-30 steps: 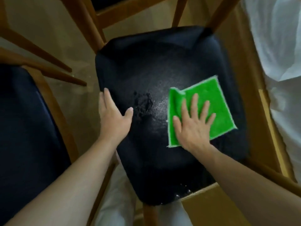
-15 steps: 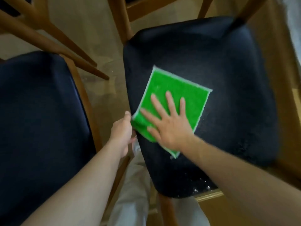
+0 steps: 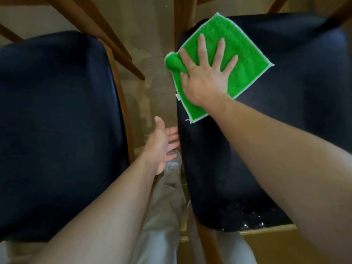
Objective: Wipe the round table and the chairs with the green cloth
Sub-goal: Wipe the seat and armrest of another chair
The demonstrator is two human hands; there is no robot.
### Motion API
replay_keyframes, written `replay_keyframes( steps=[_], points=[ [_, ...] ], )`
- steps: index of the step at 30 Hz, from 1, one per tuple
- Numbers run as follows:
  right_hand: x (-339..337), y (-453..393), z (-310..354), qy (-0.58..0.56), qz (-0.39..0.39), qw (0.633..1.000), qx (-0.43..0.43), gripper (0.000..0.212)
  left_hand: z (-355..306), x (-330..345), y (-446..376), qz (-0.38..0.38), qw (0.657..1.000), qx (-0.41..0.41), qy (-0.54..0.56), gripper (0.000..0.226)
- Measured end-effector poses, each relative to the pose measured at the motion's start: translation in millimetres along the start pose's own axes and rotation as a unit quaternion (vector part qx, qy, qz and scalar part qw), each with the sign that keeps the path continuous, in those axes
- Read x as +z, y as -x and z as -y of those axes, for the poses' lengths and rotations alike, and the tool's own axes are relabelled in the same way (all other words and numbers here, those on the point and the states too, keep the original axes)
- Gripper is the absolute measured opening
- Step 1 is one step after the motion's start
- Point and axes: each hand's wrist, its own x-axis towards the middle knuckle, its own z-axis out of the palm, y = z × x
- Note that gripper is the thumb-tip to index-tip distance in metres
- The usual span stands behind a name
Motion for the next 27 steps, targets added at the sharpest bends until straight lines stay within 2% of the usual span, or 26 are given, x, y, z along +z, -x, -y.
replay_keyframes(
  steps=[1,4,6,9,12,14,16,18,19,20,22,23,25,27],
  points=[
    [3.9,11.5,6.6,0.018,0.001,1.0,-0.025,0.056,-1.1,-1.6,-0.7,0.001,1.0,-0.007,0.014,0.085],
    [25.0,81.0,13.2,0.067,0.007,0.983,-0.172,0.055,-2.2,-6.0,-4.2,0.005,0.998,-0.032,0.06,0.095],
    [40.3,140.7,8.3,0.062,0.034,0.972,-0.222,0.058,5.6,-7.4,-2.1,0.002,0.998,-0.061,0.006,0.099],
    [54.2,224.4,-8.6,0.064,0.117,0.949,-0.287,0.071,31.8,-11.9,4.9,-0.049,0.984,-0.083,-0.151,0.083],
    [46.7,258.4,-28.3,0.107,0.185,0.904,-0.37,0.067,45.7,-16.5,5.4,-0.105,0.986,-0.042,-0.12,0.067],
    [38.2,236.4,-31.6,0.107,0.182,0.889,-0.406,0.061,43.7,-14.8,3.5,-0.113,0.99,-0.03,-0.083,0.062],
    [32.2,182.5,-27.1,0.103,0.123,0.906,-0.392,0.059,42.7,-13.2,0.7,-0.119,0.99,-0.032,-0.066,0.062],
    [22.0,99.6,-18.6,0.074,0.03,0.958,-0.275,0.057,46.0,-18.0,-0.1,-0.114,0.99,-0.045,-0.068,0.063],
    [11.9,58.6,-16.9,0.049,0.011,0.978,-0.204,0.056,48.6,-22.4,0.1,-0.107,0.99,-0.052,-0.071,0.064],
    [1.7,26.3,-16.9,0.021,0.003,0.99,-0.141,0.055,51.5,-27.3,0.1,-0.098,0.991,-0.057,-0.07,0.065],
    [-5.2,3.8,-15.8,0.007,-0.011,0.996,-0.086,0.053,56.2,-34.9,-0.6,-0.085,0.993,-0.058,-0.058,0.067],
    [-1.1,12.2,-14.6,0.016,-0.017,0.995,-0.092,0.054,56.4,-36.8,-0.2,-0.083,0.994,-0.055,-0.054,0.068],
    [15.4,63.5,-12.4,0.05,-0.005,0.986,-0.158,0.057,52.3,-36.1,1.5,-0.095,0.993,-0.05,-0.056,0.069],
    [32.0,141.6,-14.8,0.078,0.066,0.956,-0.274,0.058,44.7,-29.7,4.0,-0.121,0.99,-0.048,-0.057,0.067]
  ],
)
